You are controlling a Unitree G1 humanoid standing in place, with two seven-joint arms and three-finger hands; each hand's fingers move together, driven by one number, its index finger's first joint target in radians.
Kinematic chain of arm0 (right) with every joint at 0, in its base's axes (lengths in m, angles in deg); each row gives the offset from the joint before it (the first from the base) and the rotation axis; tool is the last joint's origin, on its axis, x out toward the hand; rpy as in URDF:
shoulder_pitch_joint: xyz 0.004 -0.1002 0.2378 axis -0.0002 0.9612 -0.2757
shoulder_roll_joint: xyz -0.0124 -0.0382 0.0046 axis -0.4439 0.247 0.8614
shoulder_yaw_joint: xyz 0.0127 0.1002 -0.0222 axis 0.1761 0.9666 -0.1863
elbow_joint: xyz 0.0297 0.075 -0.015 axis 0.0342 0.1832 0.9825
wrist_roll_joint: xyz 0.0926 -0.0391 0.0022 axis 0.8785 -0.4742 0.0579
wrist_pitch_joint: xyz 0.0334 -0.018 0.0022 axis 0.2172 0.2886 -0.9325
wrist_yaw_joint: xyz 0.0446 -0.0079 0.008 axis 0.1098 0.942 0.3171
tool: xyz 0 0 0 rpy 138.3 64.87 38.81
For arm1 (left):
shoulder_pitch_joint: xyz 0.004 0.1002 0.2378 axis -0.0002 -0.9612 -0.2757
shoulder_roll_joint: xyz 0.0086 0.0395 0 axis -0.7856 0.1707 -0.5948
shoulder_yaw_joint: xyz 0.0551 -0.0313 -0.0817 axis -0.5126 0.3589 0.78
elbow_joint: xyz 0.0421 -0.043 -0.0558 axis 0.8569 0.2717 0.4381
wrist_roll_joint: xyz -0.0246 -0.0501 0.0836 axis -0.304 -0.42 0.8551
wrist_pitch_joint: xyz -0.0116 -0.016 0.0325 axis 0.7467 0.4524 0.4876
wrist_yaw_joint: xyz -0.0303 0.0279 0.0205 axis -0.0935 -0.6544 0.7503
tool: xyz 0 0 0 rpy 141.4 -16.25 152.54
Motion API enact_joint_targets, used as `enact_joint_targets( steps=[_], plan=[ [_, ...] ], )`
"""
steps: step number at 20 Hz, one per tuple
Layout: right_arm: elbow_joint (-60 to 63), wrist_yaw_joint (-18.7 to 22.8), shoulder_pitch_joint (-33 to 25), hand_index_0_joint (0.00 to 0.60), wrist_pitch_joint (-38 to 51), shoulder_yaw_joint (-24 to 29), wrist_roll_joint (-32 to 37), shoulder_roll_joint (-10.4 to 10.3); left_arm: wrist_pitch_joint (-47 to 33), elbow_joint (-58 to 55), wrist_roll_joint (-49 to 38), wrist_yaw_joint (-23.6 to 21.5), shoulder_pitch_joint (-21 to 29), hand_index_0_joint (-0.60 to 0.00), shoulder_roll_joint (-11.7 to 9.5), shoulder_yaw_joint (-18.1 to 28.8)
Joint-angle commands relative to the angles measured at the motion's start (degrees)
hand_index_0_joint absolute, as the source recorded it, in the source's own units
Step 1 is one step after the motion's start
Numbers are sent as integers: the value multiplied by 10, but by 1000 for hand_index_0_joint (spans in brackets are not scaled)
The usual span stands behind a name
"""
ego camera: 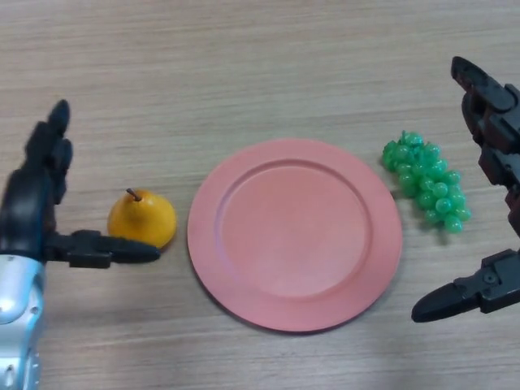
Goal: Pick up the yellow pear and place it on the plate
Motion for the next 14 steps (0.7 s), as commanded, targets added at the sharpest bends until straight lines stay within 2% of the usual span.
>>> enact_joint_targets(
  steps=[1,4,8,9,10,11,12,13,14],
  plan=[
    [-25,7,-14,0,86,33,21,15,-110,30,6,-21,42,0,-23,20],
    [-25,12,-12,0,87,40,25,14,-137,103,-5,-15,73,0,-24,13],
    [-46,18,-3,0,77,58,38,13,-179,172,19,-36,106,0,-20,1],
    [-51,16,3,0,74,64,41,13,-204,200,35,-55,118,0,-18,-3],
    [-52,16,3,0,74,65,42,13,-205,204,37,-55,119,-99,-18,-4],
    [-52,17,3,0,75,67,41,13,-210,218,45,-60,125,-250,-18,-7],
    [-54,19,4,0,75,71,42,13,-217,238,57,-71,134,-349,-19,-9],
    [-59,22,5,0,75,77,43,13,-226,276,83,-90,150,-500,-21,-14],
    [-68,25,8,0,67,79,43,13,-230,310,114,-111,163,-582,-21,-23]
  ],
)
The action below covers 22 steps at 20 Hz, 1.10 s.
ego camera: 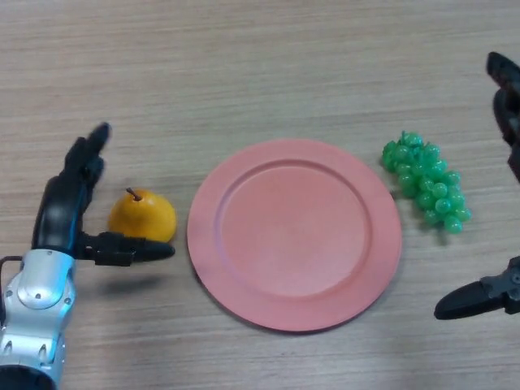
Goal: Pick up the yellow pear and place it on the plate
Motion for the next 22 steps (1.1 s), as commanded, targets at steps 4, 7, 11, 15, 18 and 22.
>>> enact_joint_targets(
  steps=[4,7,11,15,18,22],
  plan=[
    [-67,19,-1,0,58,45,24,11,-85,12,70,-40,44,-600,-22,-2],
    [-77,19,-1,0,57,50,20,9,-90,-38,101,-37,23,-600,-33,0],
    [-97,20,1,0,36,51,23,8,-83,-132,138,-59,2,-600,-31,7],
    [-102,7,8,0,44,55,6,6,4,-321,107,18,-35,-600,12,-19],
    [-97,2,15,0,68,58,-6,0,4,-333,118,58,-41,-600,42,-58],
    [-91,1,18,0,80,68,-8,-2,34,-271,50,83,-30,-600,62,-103]
  ],
)
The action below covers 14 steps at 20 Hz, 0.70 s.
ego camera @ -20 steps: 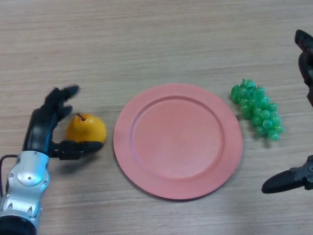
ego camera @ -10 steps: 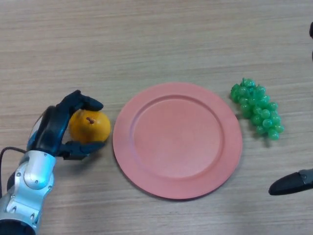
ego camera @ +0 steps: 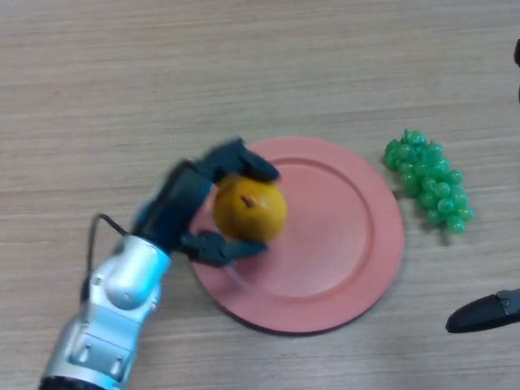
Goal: Pick up the yellow pear and place it on the plate
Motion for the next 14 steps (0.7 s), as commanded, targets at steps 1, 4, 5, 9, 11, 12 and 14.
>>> enact_joint_targets(
  steps=[1,4,5,9,11,12,14],
  plan=[
    [-12,3,-7,0,101,39,-18,11,-9,-5,-117,-31,40,-600,-10,4],
    [-5,0,-7,0,112,46,-20,11,3,20,-141,-31,53,-501,-10,-13],
    [-2,0,-7,0,114,46,-22,11,1,31,-130,-38,57,-350,-10,-16],
    [28,4,-12,0,131,46,-32,14,-12,103,-46,-83,81,0,-10,-15],
    [37,4,-19,0,126,46,-25,19,-22,85,-22,-84,76,0,-10,7],
    [47,5,-22,0,138,46,-29,21,-31,78,-14,-84,72,0,-10,21],
    [66,5,-25,0,152,44,-28,24,-12,16,-20,-61,51,0,-10,62]
  ],
)
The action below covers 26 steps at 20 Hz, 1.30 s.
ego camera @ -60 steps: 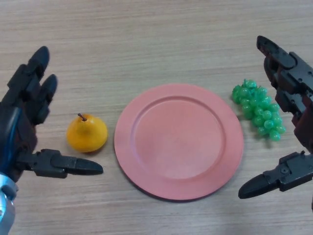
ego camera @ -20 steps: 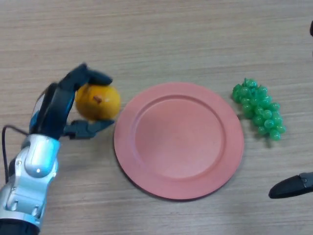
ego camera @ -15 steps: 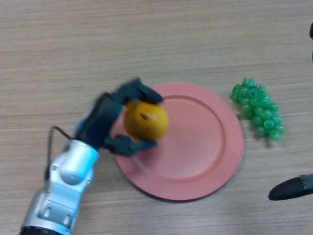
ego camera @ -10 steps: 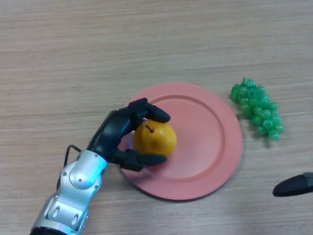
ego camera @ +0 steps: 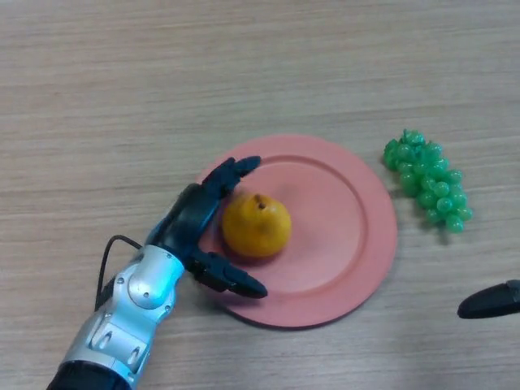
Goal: Pick up the yellow pear and place it on the plate
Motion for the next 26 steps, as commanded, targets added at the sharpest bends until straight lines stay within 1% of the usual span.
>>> enact_joint_targets(
  steps=[1,2,3,4,5,6,7,8,9,11,13,14,15,16,17,20,22,26],
  plan=[
    [-15,9,-12,0,83,26,-1,24,-27,-119,-26,7,-1,0,-18,74],
    [-12,11,-15,0,83,25,0,25,-20,-155,-44,13,-14,0,-22,81],
    [-6,13,-18,0,87,23,6,25,10,-229,-80,30,-39,0,-28,93],
    [-3,16,-20,0,88,20,6,27,23,-266,-103,36,-51,0,-34,101],
    [1,15,-24,0,86,18,11,30,51,-331,-153,49,-73,0,-43,119],
    [4,16,-25,0,86,13,12,30,70,-365,-178,55,-86,0,-50,130],
    [5,11,-22,0,84,5,12,29,96,-411,-210,63,-110,0,-60,148],
    [6,11,-25,0,81,3,14,30,113,-438,-236,66,-127,0,-63,161],
    [0,8,-23,0,73,0,27,27,124,-473,-254,77,-155,0,-70,178],
    [-4,1,-16,0,73,-3,39,23,113,-504,-282,82,-191,0,-70,207],
    [-3,4,-11,0,73,-15,41,18,124,-525,-296,95,-209,0,-74,234],
    [-5,6,-13,0,67,-17,45,19,115,-523,-289,97,-211,0,-76,239],
    [-4,8,-16,0,67,-21,38,20,128,-531,-291,107,-212,0,-84,255],
    [-5,10,-16,0,66,-23,38,20,144,-539,-301,107,-208,0,-85,261],
    [-12,10,-16,0,60,-22,41,20,146,-545,-314,96,-201,0,-84,266],
    [-15,13,-19,0,51,-37,22,20,162,-569,-324,97,-206,0,-85,266],
    [-17,14,-28,0,43,-42,22,21,176,-583,-326,100,-210,0,-85,269],
    [-11,22,-38,0,37,-51,24,23,187,-600,-308,91,-210,0,-80,262]
  ],
)
